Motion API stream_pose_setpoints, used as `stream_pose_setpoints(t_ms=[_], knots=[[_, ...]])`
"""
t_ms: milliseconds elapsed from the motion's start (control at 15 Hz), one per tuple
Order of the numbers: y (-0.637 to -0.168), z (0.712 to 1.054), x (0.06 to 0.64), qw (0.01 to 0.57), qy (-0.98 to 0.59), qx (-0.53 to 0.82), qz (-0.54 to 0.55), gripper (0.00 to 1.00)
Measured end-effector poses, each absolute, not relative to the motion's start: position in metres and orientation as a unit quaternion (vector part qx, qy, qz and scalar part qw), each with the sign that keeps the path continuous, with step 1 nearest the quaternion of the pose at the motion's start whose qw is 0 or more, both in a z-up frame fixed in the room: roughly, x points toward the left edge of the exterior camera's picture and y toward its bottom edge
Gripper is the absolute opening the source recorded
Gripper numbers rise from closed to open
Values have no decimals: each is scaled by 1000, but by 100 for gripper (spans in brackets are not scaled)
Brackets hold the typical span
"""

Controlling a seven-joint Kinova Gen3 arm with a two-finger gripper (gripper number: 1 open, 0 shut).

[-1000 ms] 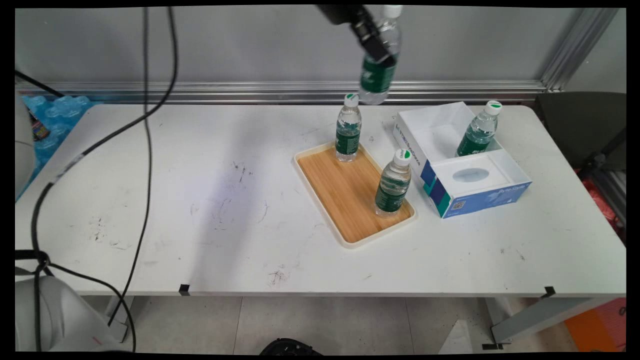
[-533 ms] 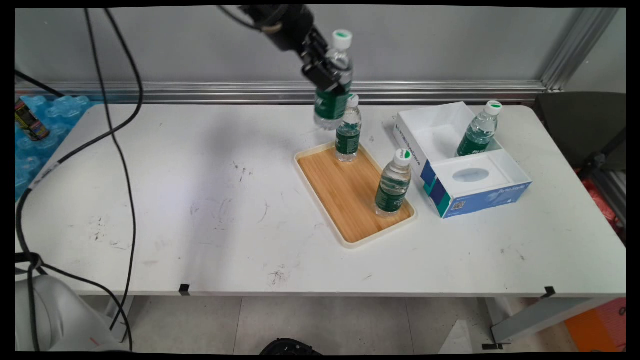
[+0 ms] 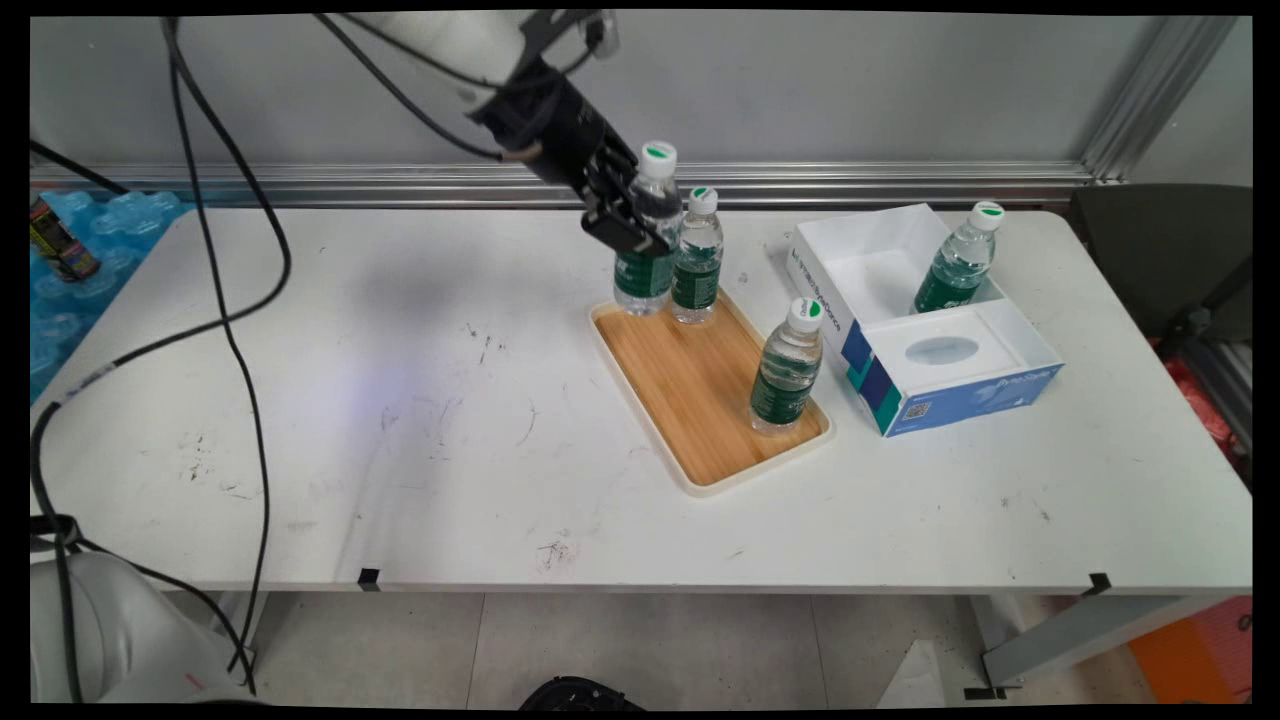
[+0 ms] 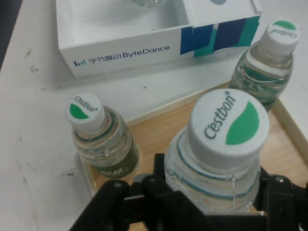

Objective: Place the picked object on the tray

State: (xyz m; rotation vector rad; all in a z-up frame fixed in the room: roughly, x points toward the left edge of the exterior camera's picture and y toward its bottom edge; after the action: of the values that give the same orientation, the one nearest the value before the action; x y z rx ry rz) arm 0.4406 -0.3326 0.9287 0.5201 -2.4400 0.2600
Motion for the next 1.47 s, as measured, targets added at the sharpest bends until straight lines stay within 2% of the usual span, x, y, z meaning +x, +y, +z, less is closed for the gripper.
stream_pose_setpoints(t_ms=[733,1400,1467], knots=[[-350,843,418,317,-920,208,95,0],[-355,809,412,317,-920,208,96,0],[-356,807,412,316,-921,208,96,100]])
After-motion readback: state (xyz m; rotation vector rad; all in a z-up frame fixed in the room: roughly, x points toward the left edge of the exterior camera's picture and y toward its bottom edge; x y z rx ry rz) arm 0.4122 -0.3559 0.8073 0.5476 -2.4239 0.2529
